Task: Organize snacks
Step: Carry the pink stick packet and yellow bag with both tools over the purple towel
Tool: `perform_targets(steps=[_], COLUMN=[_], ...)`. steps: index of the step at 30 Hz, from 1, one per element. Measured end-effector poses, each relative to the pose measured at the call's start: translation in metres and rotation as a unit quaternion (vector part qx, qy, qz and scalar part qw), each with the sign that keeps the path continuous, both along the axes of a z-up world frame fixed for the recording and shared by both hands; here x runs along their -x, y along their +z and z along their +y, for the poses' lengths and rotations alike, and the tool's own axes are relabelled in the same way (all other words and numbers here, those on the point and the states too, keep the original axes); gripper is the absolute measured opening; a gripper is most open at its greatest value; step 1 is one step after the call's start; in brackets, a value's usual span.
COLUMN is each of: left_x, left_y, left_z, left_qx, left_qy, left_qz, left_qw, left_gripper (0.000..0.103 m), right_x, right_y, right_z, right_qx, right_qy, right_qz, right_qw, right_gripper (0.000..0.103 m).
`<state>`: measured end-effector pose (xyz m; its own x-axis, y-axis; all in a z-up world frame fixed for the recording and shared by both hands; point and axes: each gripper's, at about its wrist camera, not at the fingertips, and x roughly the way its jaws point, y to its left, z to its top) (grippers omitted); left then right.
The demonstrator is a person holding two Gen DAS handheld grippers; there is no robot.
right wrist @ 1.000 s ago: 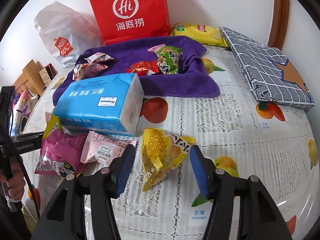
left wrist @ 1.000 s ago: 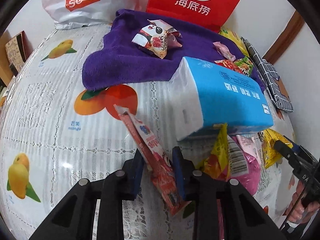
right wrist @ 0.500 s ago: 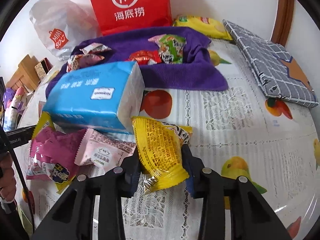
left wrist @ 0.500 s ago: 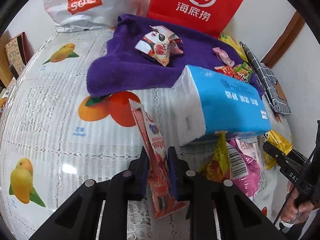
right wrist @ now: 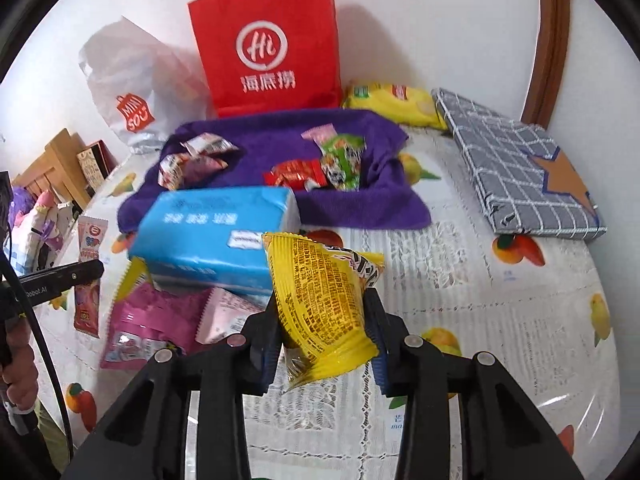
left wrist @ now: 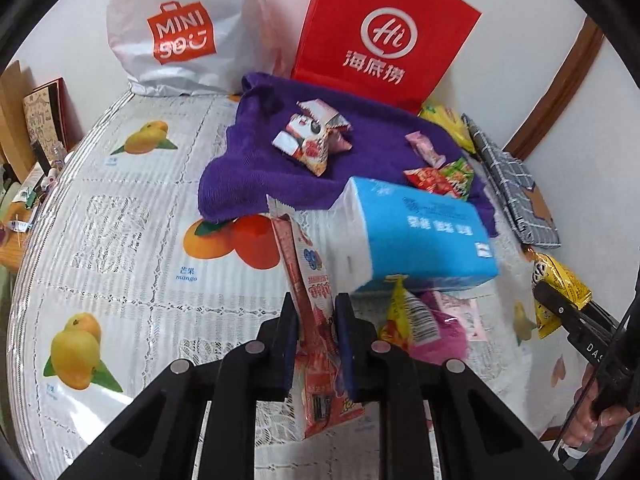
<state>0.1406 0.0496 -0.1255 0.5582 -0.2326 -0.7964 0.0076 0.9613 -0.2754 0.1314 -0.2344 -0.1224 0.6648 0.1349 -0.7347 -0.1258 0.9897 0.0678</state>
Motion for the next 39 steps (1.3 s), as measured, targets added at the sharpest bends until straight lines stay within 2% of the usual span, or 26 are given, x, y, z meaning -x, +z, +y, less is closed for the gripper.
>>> perform_targets(steps=[9, 23, 32, 39], left_x=[0.009, -0.007, -0.027, -0.042], left_y=[0.025, 0.071, 0.090, 0.093], left_z=[-0.007, -0.016, -0.020, -0.022], left_qx=[0.005, 0.006, 0.001, -0.001], left_qy=[-0.010, -0.023, -0.031, -0.034], left_qz=[-0.028, -0.079, -0.101, -0.103], left_qw=[0.9996, 0.9966, 0.9944, 0.9941], left_gripper=[0.018, 0.018, 0.018, 0.018], right_x=[0.014, 0.001, -0.017, -0.033], right_y=[0.032, 0.074, 0.088, 0.089], right_z=[0.016, 0.024, 0.026, 0.027], right_qx=[-0.006, -0.013, -0.015, -0.014], right_qy=[0.011, 0.009, 0.010, 0.009], right_qz=[-0.030, -0.067, -0.081, -0.080], right_qw=[0.999, 0.998, 0.997, 0.997], right_gripper=[0.037, 0.037, 0.037, 0.037])
